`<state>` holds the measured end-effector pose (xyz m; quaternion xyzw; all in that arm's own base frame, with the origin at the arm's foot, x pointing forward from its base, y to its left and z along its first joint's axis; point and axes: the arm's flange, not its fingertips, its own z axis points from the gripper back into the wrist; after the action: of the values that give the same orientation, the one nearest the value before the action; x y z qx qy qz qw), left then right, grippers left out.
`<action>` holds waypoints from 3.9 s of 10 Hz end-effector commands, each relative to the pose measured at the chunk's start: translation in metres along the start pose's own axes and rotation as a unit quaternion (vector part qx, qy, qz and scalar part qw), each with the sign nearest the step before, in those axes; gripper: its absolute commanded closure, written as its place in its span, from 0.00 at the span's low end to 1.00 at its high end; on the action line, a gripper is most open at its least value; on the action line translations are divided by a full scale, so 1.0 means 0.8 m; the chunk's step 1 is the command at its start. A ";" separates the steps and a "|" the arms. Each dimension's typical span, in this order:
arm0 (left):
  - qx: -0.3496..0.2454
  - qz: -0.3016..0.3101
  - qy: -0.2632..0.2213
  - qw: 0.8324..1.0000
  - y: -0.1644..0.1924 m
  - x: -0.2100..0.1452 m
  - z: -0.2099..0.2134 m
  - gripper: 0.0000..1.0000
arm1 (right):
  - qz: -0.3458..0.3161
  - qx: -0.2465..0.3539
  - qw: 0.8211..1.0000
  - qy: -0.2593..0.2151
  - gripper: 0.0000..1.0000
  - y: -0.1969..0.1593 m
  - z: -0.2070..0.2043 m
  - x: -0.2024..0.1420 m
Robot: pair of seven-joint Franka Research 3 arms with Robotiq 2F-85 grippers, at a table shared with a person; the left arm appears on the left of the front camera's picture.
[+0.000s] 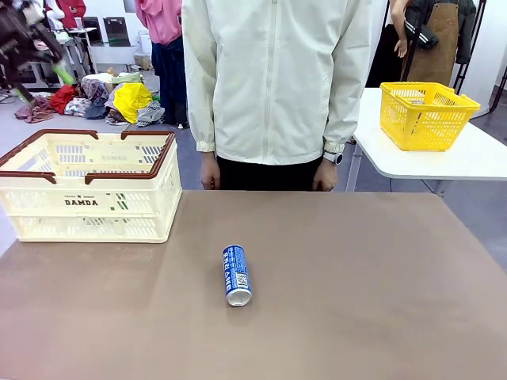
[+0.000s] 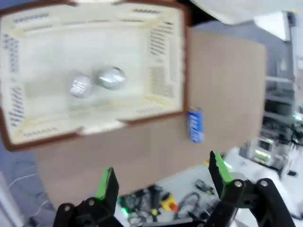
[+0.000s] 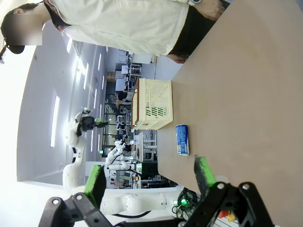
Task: Place the drinks into the Shopping basket.
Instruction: Pick up one drink and place it into the Shopping basket.
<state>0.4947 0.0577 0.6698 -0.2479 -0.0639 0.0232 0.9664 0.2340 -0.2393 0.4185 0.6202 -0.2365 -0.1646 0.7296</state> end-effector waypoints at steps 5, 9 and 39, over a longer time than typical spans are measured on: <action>-0.180 -0.125 -0.019 0.975 0.038 -0.103 0.074 0.00 | 0.011 0.003 1.000 0.004 0.00 0.001 0.002 -0.001; -0.202 -0.139 -0.016 0.969 0.059 -0.112 0.080 0.00 | 0.011 0.003 1.000 0.004 0.00 0.001 0.002 -0.001; -0.196 0.147 0.197 0.949 0.002 -0.087 -0.116 0.00 | 0.011 0.003 1.000 0.004 0.00 0.001 0.002 -0.001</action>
<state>0.4444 0.0802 0.5769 -0.4857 0.0932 0.0593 0.8671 0.2339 -0.2393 0.4187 0.6202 -0.2366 -0.1646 0.7296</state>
